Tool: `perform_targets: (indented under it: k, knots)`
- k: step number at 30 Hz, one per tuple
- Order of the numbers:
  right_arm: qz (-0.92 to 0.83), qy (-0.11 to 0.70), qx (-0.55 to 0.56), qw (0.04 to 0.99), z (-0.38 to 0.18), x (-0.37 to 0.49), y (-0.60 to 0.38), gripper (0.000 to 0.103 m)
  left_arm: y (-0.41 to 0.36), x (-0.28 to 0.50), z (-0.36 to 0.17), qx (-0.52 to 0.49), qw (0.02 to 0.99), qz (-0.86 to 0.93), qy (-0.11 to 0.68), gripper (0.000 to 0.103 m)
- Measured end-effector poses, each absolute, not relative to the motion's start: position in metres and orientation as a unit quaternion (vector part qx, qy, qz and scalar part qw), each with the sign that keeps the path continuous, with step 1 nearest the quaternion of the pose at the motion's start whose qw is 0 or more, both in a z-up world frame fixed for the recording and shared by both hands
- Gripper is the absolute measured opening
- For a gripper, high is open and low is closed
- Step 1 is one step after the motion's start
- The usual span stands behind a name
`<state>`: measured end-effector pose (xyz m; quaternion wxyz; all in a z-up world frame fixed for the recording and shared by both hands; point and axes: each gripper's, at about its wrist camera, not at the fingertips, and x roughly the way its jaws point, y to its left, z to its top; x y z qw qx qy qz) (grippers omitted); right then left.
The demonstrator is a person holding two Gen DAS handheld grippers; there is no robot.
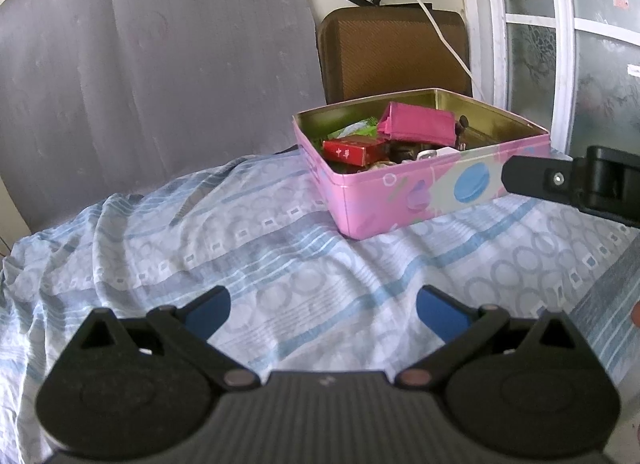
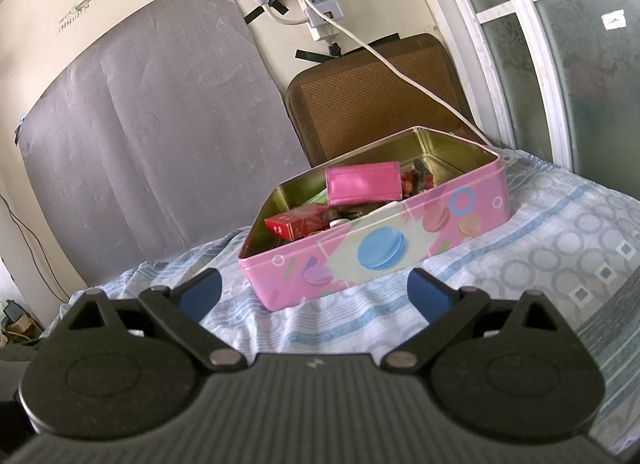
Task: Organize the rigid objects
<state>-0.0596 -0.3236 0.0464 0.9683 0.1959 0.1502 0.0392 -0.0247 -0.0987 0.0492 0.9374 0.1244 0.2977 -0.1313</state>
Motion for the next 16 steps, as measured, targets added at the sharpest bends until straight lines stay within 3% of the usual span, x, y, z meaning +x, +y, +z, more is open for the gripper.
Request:
perform_targets:
  k: [16]
  knots:
    - [0.039, 0.153, 0.196, 0.968, 0.0405, -0.0594, -0.3221, 0.101, -0.1002, -0.0250, 0.0459, 0.122, 0.934, -0.146, 0.304, 0.103]
